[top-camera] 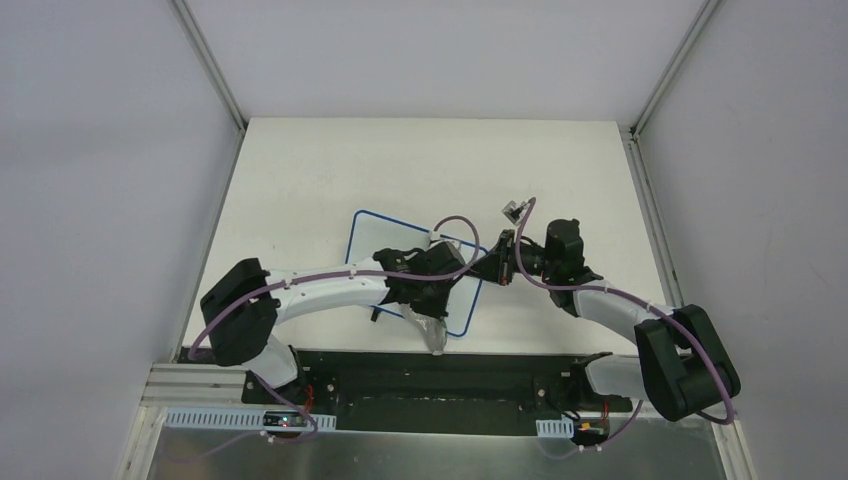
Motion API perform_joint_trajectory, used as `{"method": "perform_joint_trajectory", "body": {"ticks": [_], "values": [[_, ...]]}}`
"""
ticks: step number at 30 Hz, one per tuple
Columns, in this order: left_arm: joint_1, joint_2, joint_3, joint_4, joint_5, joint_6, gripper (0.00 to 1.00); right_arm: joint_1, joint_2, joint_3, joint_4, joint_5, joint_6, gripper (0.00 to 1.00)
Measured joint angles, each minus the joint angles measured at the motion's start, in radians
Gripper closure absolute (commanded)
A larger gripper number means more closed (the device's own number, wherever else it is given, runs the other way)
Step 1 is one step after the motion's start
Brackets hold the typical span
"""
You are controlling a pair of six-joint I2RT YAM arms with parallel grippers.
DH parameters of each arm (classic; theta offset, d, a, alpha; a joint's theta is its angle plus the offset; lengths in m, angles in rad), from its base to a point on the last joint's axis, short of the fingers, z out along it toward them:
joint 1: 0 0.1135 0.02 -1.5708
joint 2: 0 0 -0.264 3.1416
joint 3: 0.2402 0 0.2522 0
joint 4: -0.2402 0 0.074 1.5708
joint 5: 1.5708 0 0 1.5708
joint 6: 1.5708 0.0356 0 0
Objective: Erase the whiteboard
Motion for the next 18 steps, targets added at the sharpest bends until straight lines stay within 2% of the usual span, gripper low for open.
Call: {"method": "perform_joint_trajectory", "body": {"ticks": [3, 7, 11, 18], "values": [[0.050, -0.056, -0.065, 0.035, 0.024, -0.004, 1.00, 0.005, 0.003, 0.001, 0.005, 0.003, -0.001, 1.00], [0.177, -0.183, -0.167, 0.048, 0.051, 0.000, 1.00, 0.012, 0.005, 0.005, 0.010, 0.007, -0.003, 1.00], [0.290, -0.289, -0.216, 0.009, 0.001, 0.024, 1.00, 0.014, 0.005, 0.005, 0.010, 0.008, -0.003, 1.00], [0.331, -0.304, -0.221, -0.003, -0.019, 0.040, 1.00, 0.016, 0.005, 0.005, 0.006, 0.012, 0.002, 1.00]]}}
